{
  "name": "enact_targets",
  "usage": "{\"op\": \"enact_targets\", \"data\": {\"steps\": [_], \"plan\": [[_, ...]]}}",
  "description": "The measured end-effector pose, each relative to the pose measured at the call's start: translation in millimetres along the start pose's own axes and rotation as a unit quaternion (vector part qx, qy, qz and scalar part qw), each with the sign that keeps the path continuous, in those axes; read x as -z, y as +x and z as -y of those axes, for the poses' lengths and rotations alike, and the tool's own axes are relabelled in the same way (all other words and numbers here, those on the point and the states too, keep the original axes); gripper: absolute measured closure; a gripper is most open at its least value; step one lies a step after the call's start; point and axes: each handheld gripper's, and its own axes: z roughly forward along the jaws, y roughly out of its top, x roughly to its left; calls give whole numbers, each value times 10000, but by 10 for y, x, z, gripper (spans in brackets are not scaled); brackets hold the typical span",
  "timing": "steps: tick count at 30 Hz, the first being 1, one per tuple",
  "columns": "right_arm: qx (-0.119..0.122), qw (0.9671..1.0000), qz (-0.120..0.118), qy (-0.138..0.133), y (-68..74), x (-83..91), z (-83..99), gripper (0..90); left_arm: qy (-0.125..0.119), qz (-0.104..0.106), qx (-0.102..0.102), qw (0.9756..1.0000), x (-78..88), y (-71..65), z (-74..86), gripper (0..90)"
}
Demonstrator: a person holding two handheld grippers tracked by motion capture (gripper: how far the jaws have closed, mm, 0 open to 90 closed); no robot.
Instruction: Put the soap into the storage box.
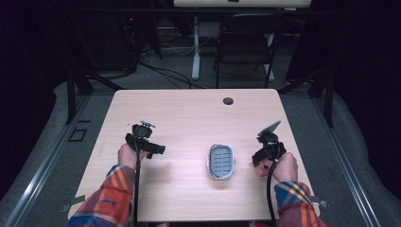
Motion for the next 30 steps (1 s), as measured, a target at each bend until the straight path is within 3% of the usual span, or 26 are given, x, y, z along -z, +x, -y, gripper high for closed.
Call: {"op": "enact_targets", "data": {"steps": [8, 15, 18, 23, 30], "plan": [[69, 9999, -27, 82, -7, 109, -20, 376, 19, 34, -36, 10000, -8, -8, -6, 0], [134, 9998, -81, -76, -1, 229, -58, 376, 7, 33, -44, 10000, -16, -11, -18, 0], [260, 9996, -108, 40, 11, 299, -80, 376, -21, 47, -54, 10000, 0, -27, -17, 0], [251, 9996, -69, -84, 45, 370, -94, 376, -13, 68, -44, 10000, -3, -22, -15, 0], [332, 9994, -85, -59, 86, 491, -162, 376, -30, 72, -54, 10000, -5, -21, -18, 0]]}}
